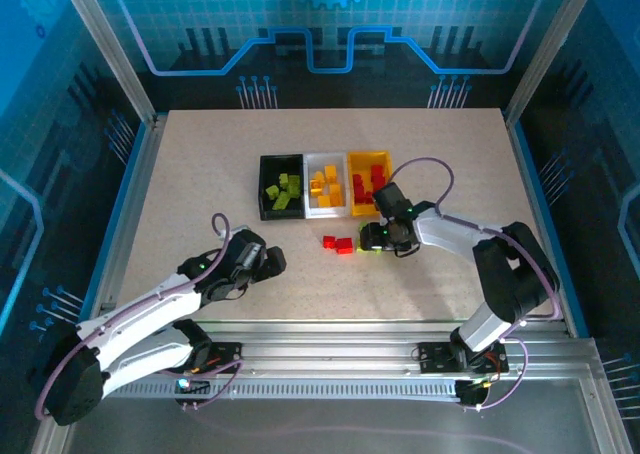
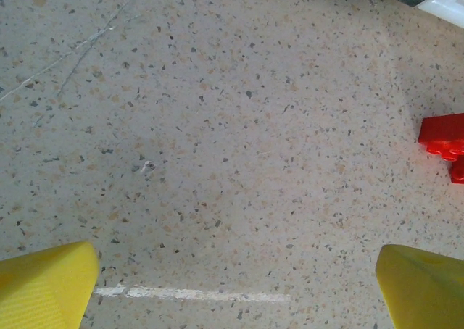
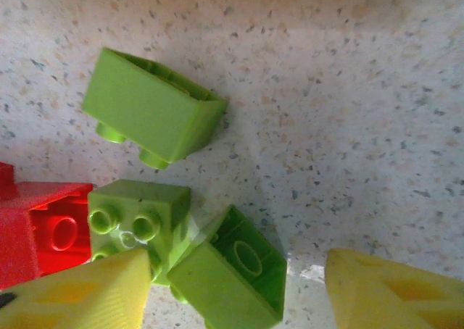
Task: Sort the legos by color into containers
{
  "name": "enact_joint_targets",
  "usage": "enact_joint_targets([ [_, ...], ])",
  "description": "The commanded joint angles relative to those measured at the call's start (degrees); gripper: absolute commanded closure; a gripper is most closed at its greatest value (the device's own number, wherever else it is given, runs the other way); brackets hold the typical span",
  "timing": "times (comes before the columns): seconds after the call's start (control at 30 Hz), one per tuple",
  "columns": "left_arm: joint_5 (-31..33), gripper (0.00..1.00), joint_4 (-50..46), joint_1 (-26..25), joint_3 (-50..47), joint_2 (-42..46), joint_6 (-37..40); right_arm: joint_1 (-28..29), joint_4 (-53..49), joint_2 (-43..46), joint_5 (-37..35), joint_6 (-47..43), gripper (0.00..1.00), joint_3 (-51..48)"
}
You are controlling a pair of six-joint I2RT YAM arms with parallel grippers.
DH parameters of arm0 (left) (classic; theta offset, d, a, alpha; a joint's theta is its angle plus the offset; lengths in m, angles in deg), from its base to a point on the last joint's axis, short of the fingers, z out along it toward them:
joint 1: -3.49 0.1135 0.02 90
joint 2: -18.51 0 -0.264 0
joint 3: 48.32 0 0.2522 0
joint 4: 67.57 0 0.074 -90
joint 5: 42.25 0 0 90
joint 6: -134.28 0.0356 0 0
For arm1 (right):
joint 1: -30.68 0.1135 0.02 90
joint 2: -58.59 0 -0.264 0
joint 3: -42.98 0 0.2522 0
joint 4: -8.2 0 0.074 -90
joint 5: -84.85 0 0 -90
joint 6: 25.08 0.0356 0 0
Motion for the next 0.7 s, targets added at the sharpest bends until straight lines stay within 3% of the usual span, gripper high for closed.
enact_joint_targets([
  [0.0,-0.7,0.01,-0.1,0.7,1.4,-0.7,-0.2,-0.7,-0.1,-1.4,0.5,-1.2,0.40,1.9],
  [0.33,-1.1,0.01,0.4,0.9,1.6,-1.3,-0.1,-0.8,-0.3,-0.5,-0.2,-0.4,0.65,0.3],
  [0.67,-1.3,0.01,0.7,1.0,1.0,-1.2,-0.4,-0.8,-3.4,8.4,-0.5,-1.2,0.74,-0.9],
])
